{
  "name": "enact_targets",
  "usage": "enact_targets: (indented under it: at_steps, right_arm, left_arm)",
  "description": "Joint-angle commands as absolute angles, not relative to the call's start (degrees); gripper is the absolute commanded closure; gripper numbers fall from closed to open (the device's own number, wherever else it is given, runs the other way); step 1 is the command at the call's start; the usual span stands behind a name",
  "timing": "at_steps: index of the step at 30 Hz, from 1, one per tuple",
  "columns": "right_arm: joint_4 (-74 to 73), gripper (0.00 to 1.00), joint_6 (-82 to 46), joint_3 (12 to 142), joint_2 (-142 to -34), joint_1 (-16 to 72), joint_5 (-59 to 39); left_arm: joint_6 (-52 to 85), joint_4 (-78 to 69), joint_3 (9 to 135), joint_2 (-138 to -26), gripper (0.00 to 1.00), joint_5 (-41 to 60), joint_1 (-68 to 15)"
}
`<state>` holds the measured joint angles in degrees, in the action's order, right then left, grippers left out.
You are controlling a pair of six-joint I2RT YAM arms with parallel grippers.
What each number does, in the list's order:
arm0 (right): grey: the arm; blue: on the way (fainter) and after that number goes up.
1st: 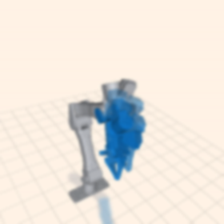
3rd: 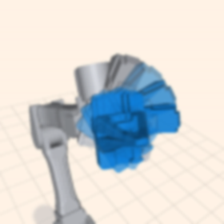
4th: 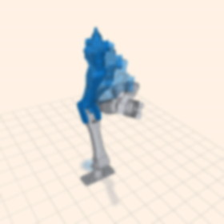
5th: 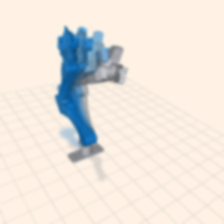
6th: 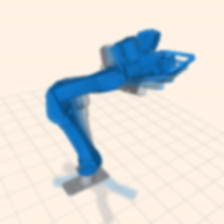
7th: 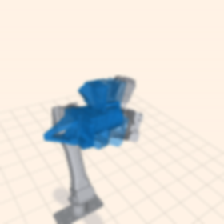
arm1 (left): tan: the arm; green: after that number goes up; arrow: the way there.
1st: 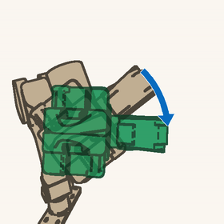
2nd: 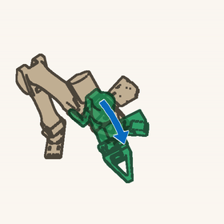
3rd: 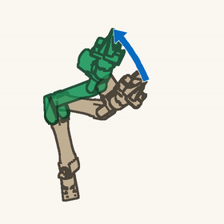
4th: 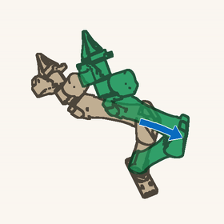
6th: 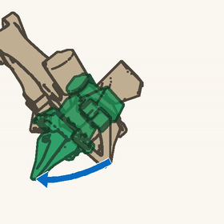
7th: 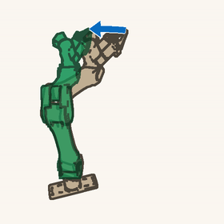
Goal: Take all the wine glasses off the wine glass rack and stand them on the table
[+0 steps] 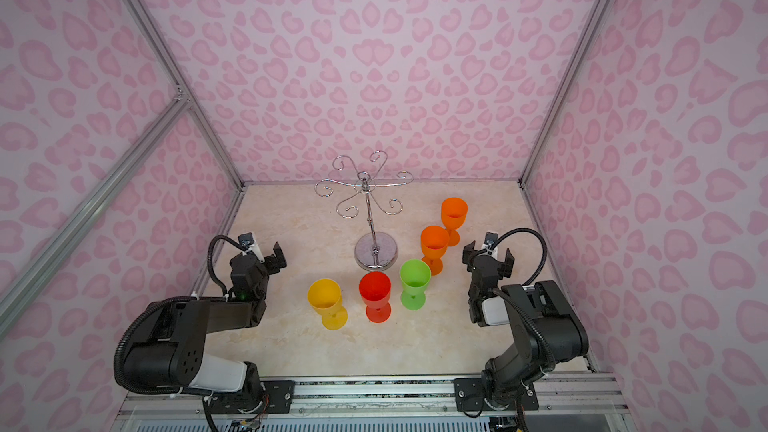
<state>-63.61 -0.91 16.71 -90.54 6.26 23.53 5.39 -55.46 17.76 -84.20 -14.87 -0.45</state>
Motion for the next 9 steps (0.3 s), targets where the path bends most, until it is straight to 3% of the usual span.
enact_targets:
  at_steps: [1, 9]
  right_arm:
    - [-65.7, 0.0, -0.8, 16.6, -90.7, 6.2, 23.9]
    - [-65.7, 0.0, -0.8, 16.6, -90.8, 6.2, 23.9]
  left_arm:
    - [5.4, -58.2, 17.7, -84.2, 0.03, -15.3, -0.4]
    - [5.3, -58.0, 17.9, -84.2, 0.03, -15.2, -0.4]
